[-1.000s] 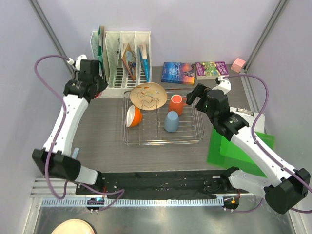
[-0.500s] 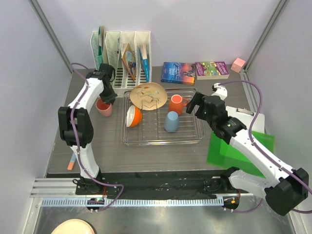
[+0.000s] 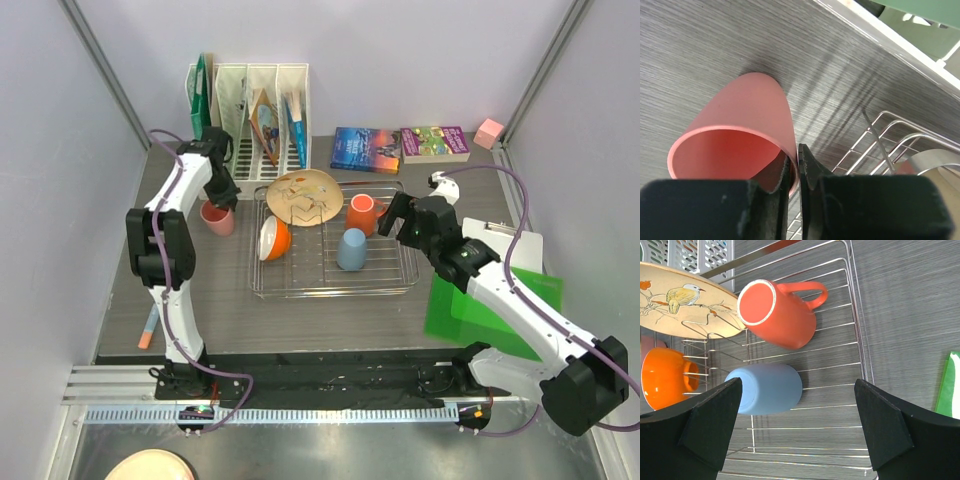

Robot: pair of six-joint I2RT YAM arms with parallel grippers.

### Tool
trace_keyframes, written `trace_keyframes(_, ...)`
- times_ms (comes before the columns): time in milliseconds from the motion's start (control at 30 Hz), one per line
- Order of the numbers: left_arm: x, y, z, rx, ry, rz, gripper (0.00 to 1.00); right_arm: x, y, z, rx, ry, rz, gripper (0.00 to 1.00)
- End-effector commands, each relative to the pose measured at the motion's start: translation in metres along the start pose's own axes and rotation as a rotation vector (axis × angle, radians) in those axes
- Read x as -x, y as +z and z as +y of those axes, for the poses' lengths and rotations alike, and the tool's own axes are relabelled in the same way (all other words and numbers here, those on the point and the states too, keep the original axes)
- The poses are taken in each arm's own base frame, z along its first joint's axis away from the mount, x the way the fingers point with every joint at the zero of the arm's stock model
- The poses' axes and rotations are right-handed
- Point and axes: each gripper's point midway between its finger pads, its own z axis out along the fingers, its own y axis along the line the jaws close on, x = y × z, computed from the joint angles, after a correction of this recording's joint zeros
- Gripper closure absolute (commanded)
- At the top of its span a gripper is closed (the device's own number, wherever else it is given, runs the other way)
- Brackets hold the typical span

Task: Unload the mixed dishes from the dish rack
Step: Place the cup at the center of the board.

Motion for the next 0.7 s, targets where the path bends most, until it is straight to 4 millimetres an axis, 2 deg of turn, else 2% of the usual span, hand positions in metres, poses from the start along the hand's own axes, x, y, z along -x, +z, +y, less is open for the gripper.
trace_keyframes(0, 0.009, -0.012, -0.003, -0.042, 0.004, -0.018, 0.87, 0.012, -0.002, 0.011, 0.034, 0.0, -0.026, 0.0)
trace_keyframes(200, 0.018, -0.031, -0.002, -0.052, -0.007, -0.062, 0.72, 0.013, 0.0, 0.011, 0.031, 0.0, -0.026, 0.0)
trace_keyframes(233, 0.022, -0.041, -0.002, -0.061, -0.014, -0.083, 0.69, 0.015, -0.001, 0.012, 0.031, -0.003, -0.032, 0.0)
trace_keyframes(267, 0.026, -0.048, -0.003, -0.067, -0.019, -0.1, 0.63, 0.016, -0.002, 0.012, 0.03, -0.005, -0.034, 0.0)
trace_keyframes(333, 0.033, -0.07, -0.005, -0.09, -0.029, -0.142, 0.56, 0.019, -0.002, 0.012, 0.027, -0.008, -0.04, 0.0)
trace_keyframes(367, 0.038, -0.081, -0.006, -0.099, -0.033, -0.167, 0.5, 0.02, -0.003, 0.012, 0.026, -0.008, -0.043, 0.0)
trace_keyframes(433, 0.042, -0.098, -0.006, -0.12, -0.044, -0.196, 0.48, 0.021, -0.004, 0.012, 0.026, -0.009, -0.046, 0.0)
trace_keyframes(467, 0.044, -0.116, -0.007, -0.144, -0.057, -0.226, 0.48, 0.023, -0.005, 0.012, 0.024, -0.012, -0.051, 0.0)
trace_keyframes(533, 0.041, -0.132, -0.01, -0.178, -0.062, -0.247, 0.47, 0.024, -0.005, 0.012, 0.022, -0.013, -0.054, 0.0)
trace_keyframes(567, 0.041, -0.15, -0.011, -0.203, -0.057, -0.284, 0.47, 0.025, -0.006, 0.012, 0.023, -0.014, -0.059, 0.0)
trace_keyframes(600, 0.036, -0.154, -0.009, -0.201, -0.051, -0.297, 0.47, 0.025, -0.006, 0.011, 0.019, -0.017, -0.06, 0.0)
trace_keyframes(667, 0.021, -0.167, -0.021, -0.241, -0.001, -0.323, 0.48, 0.025, -0.007, 0.009, 0.016, -0.017, -0.064, 0.0)
